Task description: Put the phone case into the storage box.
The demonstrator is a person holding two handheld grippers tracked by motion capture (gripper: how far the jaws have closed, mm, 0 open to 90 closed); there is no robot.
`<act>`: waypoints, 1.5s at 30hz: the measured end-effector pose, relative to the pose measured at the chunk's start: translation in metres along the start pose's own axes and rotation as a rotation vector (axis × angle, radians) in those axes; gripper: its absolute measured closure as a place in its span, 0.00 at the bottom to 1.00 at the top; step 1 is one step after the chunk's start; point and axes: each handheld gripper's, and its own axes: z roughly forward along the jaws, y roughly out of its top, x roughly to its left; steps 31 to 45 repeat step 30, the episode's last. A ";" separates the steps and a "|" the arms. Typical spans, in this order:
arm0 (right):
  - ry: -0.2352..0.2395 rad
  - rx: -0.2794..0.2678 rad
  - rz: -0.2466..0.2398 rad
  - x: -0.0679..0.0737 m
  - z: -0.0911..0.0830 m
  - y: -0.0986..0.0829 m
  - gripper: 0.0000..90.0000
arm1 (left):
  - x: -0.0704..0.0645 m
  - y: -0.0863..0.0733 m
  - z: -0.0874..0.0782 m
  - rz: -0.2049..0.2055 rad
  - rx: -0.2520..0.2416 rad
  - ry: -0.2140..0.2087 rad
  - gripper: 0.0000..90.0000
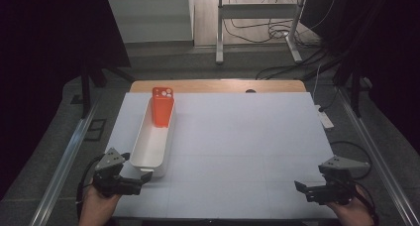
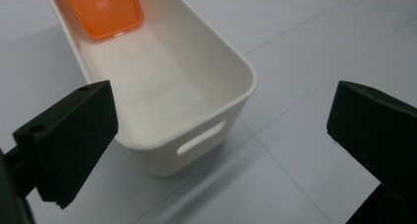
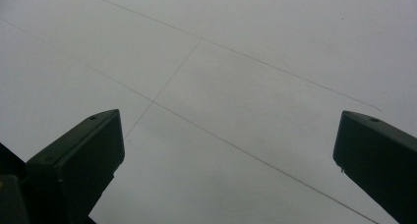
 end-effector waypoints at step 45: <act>-0.006 0.015 -0.008 0.001 0.001 0.000 0.00 | -0.005 -0.025 -0.013 -0.030 0.041 0.058 0.00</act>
